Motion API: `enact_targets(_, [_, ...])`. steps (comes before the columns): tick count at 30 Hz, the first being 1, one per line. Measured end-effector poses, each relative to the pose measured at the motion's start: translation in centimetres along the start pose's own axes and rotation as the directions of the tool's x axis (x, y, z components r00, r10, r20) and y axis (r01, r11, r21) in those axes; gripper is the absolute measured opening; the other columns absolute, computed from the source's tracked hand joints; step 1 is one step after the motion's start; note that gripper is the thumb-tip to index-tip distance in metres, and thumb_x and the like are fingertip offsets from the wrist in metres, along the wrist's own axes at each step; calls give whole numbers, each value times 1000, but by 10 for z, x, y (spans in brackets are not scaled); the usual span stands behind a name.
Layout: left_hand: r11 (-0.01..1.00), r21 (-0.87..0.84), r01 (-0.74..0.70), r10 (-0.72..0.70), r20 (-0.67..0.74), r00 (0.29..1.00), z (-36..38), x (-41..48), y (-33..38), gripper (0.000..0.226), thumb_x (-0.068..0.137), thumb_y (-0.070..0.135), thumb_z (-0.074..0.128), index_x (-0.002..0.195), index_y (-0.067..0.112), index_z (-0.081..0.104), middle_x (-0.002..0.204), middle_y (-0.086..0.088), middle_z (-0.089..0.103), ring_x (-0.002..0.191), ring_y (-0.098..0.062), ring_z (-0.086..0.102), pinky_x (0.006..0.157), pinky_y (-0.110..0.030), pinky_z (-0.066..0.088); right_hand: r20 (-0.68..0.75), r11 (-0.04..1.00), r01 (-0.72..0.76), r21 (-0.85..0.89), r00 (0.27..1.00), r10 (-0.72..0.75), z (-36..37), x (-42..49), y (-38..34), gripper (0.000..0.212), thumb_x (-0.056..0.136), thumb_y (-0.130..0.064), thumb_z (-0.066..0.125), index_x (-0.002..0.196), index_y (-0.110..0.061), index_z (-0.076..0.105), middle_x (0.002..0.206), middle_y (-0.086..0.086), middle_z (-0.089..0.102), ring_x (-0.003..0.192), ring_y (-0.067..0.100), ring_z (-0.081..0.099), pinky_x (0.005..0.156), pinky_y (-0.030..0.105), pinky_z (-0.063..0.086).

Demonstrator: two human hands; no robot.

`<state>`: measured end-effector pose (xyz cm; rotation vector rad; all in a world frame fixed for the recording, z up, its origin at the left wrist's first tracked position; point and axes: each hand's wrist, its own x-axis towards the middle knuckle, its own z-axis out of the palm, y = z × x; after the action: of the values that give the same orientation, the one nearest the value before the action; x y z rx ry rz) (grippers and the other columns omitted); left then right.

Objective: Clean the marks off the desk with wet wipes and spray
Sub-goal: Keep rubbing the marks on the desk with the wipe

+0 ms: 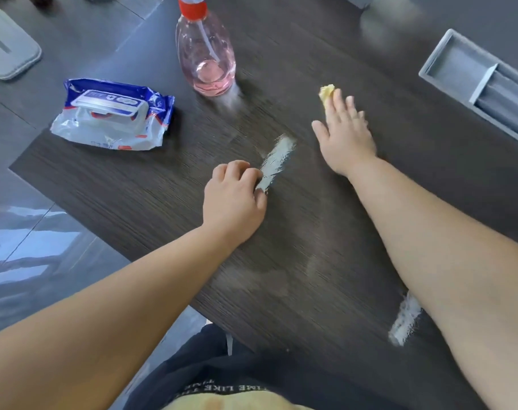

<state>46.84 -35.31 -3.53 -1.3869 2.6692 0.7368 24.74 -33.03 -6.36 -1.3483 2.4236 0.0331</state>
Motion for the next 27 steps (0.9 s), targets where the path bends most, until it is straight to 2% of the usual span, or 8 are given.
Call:
enact_targets(3, [996, -4, -87, 87, -28, 996, 9, -5, 13, 44, 80, 34, 35, 106, 15, 65, 118, -6, 59, 112, -36, 49, 90, -38, 42, -42, 991, -131, 18, 990, 132, 8, -31, 13, 65, 100, -44, 22, 151, -10, 1, 159, 6, -4, 146, 25, -3, 118, 41, 1])
enact_targets(8, [988, 17, -154, 154, 0, 988, 20, -10, 23, 42, 76, 32, 37, 102, 15, 67, 110, -8, 63, 104, -37, 55, 90, -42, 44, 72, 933, 351, -78, 936, -346, 35, -111, 9, 69, 94, -53, 16, 150, -12, 12, 158, 4, 8, 146, 25, 8, 118, 41, 8])
enact_targets(11, [980, 12, -198, 198, 8, 980, 24, -13, 25, 41, 77, 31, 38, 101, 15, 67, 111, -9, 63, 106, -38, 54, 92, -43, 43, -1, 998, -50, -25, 999, 50, 23, -93, 62, 63, 100, -44, 22, 151, -12, 4, 159, 4, -2, 147, 23, 0, 119, 40, 4])
enact_targets(14, [970, -3, -244, 244, 20, 969, 28, -18, 35, 42, 78, 31, 37, 101, 15, 67, 111, -9, 62, 106, -38, 53, 93, -44, 42, -24, 926, -375, 55, 926, 376, 19, -94, 75, 64, 100, -43, 21, 151, -11, 0, 159, 6, -6, 146, 24, -4, 119, 42, 2])
enact_targets(20, [951, -15, -309, 309, 86, 947, 34, -30, 47, 45, 77, 33, 34, 102, 14, 67, 113, -10, 62, 107, -38, 53, 92, -45, 44, 72, 980, 200, -18, 977, -198, 42, -156, 27, 74, 91, -58, 8, 151, -15, 3, 159, 0, -2, 146, 21, -3, 119, 40, 2])
enact_targets(23, [951, 11, -310, 306, 131, 943, 34, -39, 45, 46, 80, 34, 33, 108, 17, 66, 122, -8, 57, 116, -36, 46, 99, -43, 36, 28, 980, -189, 56, 982, 188, 32, -148, 79, 64, 99, -48, 17, 151, -16, -2, 159, -1, -8, 146, 19, -7, 119, 38, -1])
enact_targets(25, [951, 30, -307, 299, 153, 942, 35, -46, 43, 43, 80, 32, 39, 111, 17, 64, 129, -8, 53, 122, -35, 41, 104, -44, 30, 42, 876, -466, 126, 885, 464, 27, -149, 100, 62, 101, -43, 18, 151, -14, -3, 159, 2, -9, 146, 20, -7, 119, 40, 0])
enact_targets(27, [945, 60, -323, 309, 168, 936, 38, -53, 43, 45, 79, 33, 40, 115, 18, 62, 135, -10, 48, 127, -36, 36, 108, -46, 25, 17, 848, -514, 130, 856, 516, 32, -156, 81, 64, 101, -44, 18, 150, -12, -5, 159, 4, -11, 146, 22, -8, 119, 41, 0])
